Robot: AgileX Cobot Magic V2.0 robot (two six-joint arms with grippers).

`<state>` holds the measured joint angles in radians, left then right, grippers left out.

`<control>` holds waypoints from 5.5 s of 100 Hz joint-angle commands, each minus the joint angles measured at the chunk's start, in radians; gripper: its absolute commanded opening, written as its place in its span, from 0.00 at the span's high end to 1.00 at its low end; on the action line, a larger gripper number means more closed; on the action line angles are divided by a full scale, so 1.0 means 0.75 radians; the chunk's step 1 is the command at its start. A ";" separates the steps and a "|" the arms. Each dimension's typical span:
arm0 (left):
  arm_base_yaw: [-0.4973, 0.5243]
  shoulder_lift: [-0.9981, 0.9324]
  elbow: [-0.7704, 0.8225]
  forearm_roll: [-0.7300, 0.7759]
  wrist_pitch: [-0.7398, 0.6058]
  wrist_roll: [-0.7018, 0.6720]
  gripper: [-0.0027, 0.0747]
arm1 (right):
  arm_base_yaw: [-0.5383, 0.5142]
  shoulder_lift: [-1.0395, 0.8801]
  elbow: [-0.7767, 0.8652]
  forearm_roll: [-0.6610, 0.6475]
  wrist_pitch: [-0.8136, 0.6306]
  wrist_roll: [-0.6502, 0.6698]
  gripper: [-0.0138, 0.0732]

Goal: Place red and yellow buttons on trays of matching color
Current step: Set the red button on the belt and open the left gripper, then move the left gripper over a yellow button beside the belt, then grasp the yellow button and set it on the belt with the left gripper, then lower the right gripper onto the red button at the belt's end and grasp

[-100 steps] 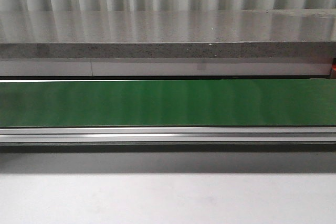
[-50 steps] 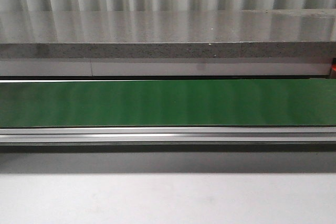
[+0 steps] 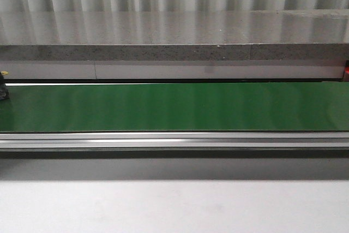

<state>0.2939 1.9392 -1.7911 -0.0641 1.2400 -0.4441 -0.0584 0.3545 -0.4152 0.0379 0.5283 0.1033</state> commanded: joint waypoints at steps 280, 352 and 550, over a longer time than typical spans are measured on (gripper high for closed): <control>-0.184 -0.413 0.490 -0.212 -0.166 0.603 0.71 | 0.004 0.008 -0.035 -0.014 -0.103 -0.001 0.92; -0.198 -0.430 0.518 -0.295 -0.252 0.747 0.33 | 0.004 0.008 -0.035 -0.014 -0.108 -0.001 0.92; -0.635 -1.653 1.564 -0.301 -0.903 0.991 0.99 | 0.443 0.988 -0.892 -0.079 0.344 -0.031 0.44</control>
<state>-0.1731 0.7021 -0.5926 -0.2720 0.6300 0.2994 0.2513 1.0273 -0.9831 -0.0095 0.7953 0.0953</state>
